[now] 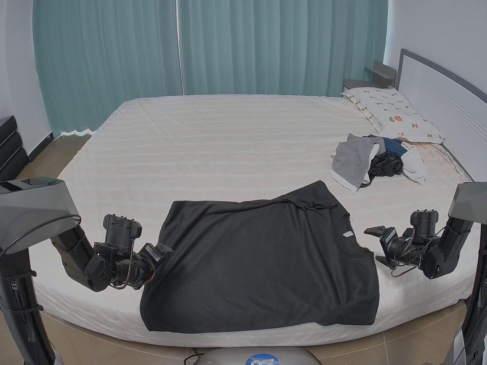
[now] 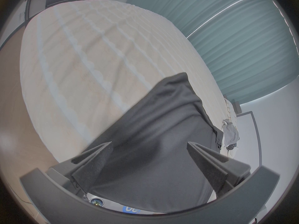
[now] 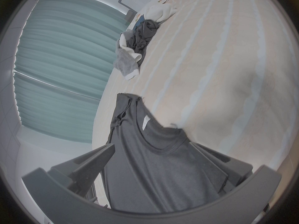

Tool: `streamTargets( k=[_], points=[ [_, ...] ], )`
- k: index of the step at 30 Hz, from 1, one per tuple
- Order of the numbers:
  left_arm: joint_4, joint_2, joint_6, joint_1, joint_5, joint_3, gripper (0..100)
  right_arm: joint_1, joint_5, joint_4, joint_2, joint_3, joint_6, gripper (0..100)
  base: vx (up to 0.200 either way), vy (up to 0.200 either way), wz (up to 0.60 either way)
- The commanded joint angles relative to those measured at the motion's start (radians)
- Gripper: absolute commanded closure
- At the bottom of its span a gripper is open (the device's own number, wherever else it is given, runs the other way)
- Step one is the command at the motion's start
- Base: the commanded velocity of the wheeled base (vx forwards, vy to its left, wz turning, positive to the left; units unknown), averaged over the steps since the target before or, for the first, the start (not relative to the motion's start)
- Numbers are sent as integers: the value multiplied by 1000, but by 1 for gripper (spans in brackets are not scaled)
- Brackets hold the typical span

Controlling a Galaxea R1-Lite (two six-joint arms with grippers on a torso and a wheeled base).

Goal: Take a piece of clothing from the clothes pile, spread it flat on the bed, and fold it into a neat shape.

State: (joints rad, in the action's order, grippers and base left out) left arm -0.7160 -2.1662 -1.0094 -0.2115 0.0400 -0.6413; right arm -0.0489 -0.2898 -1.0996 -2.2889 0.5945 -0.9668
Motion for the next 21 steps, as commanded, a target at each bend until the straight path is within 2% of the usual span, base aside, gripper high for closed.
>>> streamTargets(
  k=[1, 11, 14, 17, 21],
  points=[
    [-3, 0, -6, 1, -2, 0, 0, 1, 0, 0, -4, -4, 0, 0, 0, 0, 0],
    [-3, 3, -18, 7, -2, -5, 0, 1, 0, -2, -4, -7, 3, 0, 0, 0, 0],
    [-3, 5, -18, 11, -2, -5, 0, 3, 0, -2, -4, -7, 3, 0, 200, -200, 0],
    [-5, 3, -20, 11, -2, -6, 0, 6, 1, -2, -4, 1, -1, 0, 200, 0, 0],
    [-5, 5, -20, 15, -3, -8, 0, 41, 9, -2, -3, 10, -6, 0, 0, 0, 0]
  ],
)
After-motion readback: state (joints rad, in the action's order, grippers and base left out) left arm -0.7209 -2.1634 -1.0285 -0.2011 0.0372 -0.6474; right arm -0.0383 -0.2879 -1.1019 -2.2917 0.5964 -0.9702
